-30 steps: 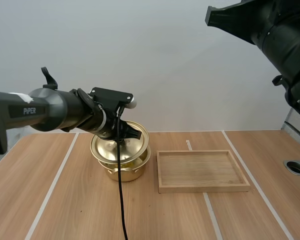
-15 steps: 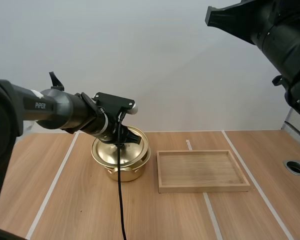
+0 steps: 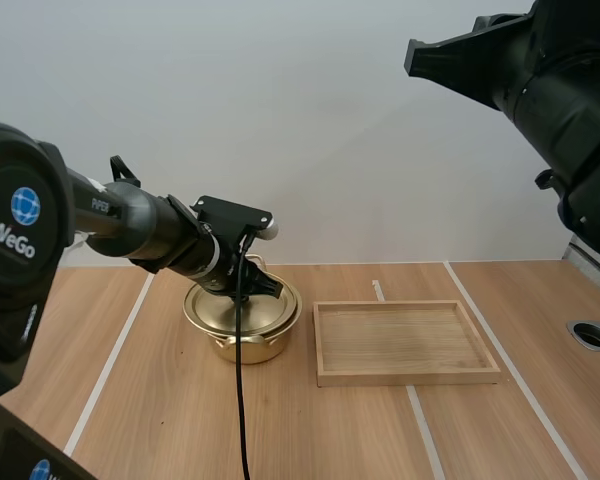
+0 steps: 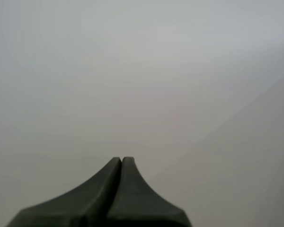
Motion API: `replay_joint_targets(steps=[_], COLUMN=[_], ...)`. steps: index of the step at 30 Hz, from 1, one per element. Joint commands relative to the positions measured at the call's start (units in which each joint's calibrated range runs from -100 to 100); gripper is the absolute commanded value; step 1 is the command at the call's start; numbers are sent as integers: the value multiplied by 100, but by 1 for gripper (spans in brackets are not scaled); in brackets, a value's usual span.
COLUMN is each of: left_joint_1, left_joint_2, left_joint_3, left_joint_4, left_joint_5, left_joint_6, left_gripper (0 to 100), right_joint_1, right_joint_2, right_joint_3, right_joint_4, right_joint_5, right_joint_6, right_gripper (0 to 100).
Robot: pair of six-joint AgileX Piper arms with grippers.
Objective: Open the pot, put the pineapple inside, and close it
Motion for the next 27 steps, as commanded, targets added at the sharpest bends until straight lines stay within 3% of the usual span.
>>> replay_joint_targets(steps=[1, 15, 27], left_joint_1=[-5, -5, -5], left_joint_2=[34, 34, 77], left_joint_3=[14, 14, 14], left_joint_4=[-376, -1089, -1113], left_joint_5=[172, -90, -90], left_joint_6=[299, 981, 980], left_gripper=[0, 0, 0], right_joint_1=[-28, -28, -28], right_joint_2=[-66, -66, -66], right_joint_3=[20, 20, 20], right_joint_4=[16, 16, 16], right_joint_5=[-14, -14, -14], right_joint_6=[-34, -34, -34], right_gripper=[0, 0, 0])
